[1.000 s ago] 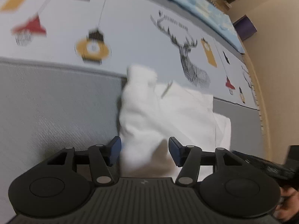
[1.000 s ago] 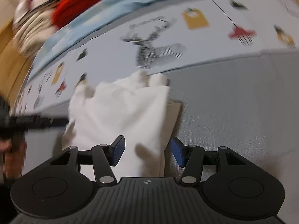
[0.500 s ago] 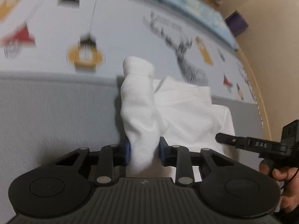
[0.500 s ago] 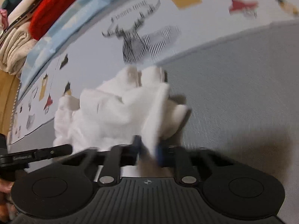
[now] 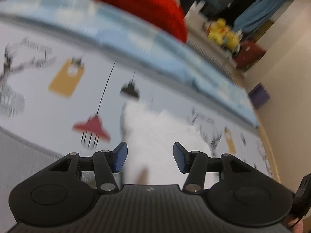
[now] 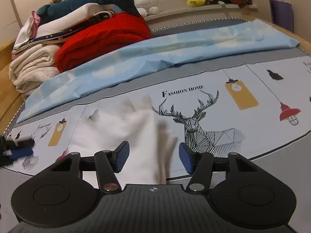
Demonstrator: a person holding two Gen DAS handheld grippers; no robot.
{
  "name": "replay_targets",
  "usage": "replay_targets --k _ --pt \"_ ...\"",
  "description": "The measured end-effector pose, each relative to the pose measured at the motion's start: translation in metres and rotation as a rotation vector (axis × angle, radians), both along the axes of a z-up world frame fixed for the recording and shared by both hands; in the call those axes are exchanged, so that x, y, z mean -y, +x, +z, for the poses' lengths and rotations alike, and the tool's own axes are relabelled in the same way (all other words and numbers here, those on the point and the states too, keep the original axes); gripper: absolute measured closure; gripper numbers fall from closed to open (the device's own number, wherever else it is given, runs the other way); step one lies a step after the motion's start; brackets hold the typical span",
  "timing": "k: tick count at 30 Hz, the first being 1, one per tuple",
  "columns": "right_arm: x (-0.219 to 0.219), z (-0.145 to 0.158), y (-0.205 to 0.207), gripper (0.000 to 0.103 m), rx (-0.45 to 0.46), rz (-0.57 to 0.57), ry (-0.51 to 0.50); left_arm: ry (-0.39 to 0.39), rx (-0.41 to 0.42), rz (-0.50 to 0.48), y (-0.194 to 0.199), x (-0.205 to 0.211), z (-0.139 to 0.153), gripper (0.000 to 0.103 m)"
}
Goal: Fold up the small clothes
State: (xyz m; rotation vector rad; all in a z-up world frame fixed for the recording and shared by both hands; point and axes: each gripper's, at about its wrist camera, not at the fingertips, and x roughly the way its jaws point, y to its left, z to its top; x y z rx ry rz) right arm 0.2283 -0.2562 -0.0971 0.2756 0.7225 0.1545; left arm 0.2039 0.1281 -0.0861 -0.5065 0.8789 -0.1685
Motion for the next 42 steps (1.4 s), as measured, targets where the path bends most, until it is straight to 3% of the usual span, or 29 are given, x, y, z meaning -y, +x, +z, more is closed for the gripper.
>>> replay_targets --k 4,7,8,9,10,11,15,18,20,21,23,26,28,31,34,36,38,42 --pt "-0.013 -0.017 0.006 0.045 -0.113 0.098 0.033 -0.049 -0.128 -0.046 0.003 0.0 -0.029 0.043" --pt "-0.02 -0.047 0.011 0.047 -0.298 0.092 -0.068 -0.059 -0.312 -0.078 0.007 0.008 -0.068 0.043" --pt "-0.018 -0.058 0.013 0.051 -0.36 0.078 -0.082 -0.042 -0.36 -0.086 0.01 0.011 -0.081 0.043" --pt "-0.013 -0.065 0.012 0.064 -0.399 0.054 -0.044 -0.034 -0.388 -0.092 0.01 0.013 -0.089 0.042" --pt "-0.009 -0.067 0.01 0.072 -0.41 0.039 0.014 -0.027 -0.384 -0.094 0.01 0.015 -0.09 0.05" --pt "-0.009 -0.064 0.008 0.082 -0.411 0.046 0.039 -0.006 -0.355 -0.118 0.01 0.017 -0.084 0.059" --pt "-0.019 -0.06 0.002 0.091 -0.399 0.118 -0.067 0.142 -0.304 -0.219 0.007 0.035 -0.074 0.063" --pt "-0.007 -0.063 0.0 0.085 -0.441 0.061 -0.015 0.238 -0.251 -0.235 -0.001 0.046 -0.064 0.059" --pt "-0.006 -0.06 -0.001 0.085 -0.414 0.072 -0.032 0.279 -0.189 -0.283 -0.004 0.053 -0.066 0.051" --pt "-0.011 -0.059 -0.003 0.084 -0.398 0.1 -0.094 0.337 -0.253 -0.315 -0.006 0.057 -0.084 0.041" --pt "-0.016 -0.064 -0.007 0.082 -0.406 0.138 -0.177 0.382 -0.247 -0.325 -0.012 0.061 -0.089 0.04" --pt "-0.012 -0.063 -0.018 0.065 -0.426 0.125 -0.209 0.458 -0.186 -0.309 -0.029 0.072 -0.058 0.038" --pt "-0.008 -0.054 -0.026 0.065 -0.422 0.102 -0.235 0.52 -0.135 -0.315 -0.044 0.077 -0.037 0.029" --pt "-0.006 -0.04 -0.044 0.065 -0.373 0.086 -0.418 0.65 -0.052 -0.293 -0.066 0.084 -0.001 0.018" --pt "0.003 -0.005 -0.069 0.06 -0.259 0.018 -0.459 0.651 0.064 -0.234 -0.097 0.081 0.036 0.014" --pt "0.005 0.024 -0.096 0.038 -0.169 -0.002 -0.419 0.626 0.139 -0.154 -0.123 0.083 0.056 0.011" --pt "0.001 0.047 -0.127 0.028 -0.082 0.006 -0.41 0.611 0.19 -0.089 -0.147 0.087 0.072 0.011" --pt "-0.007 0.072 -0.192 0.021 0.056 0.038 -0.389 0.553 0.245 -0.024 -0.2 0.106 0.072 0.011"
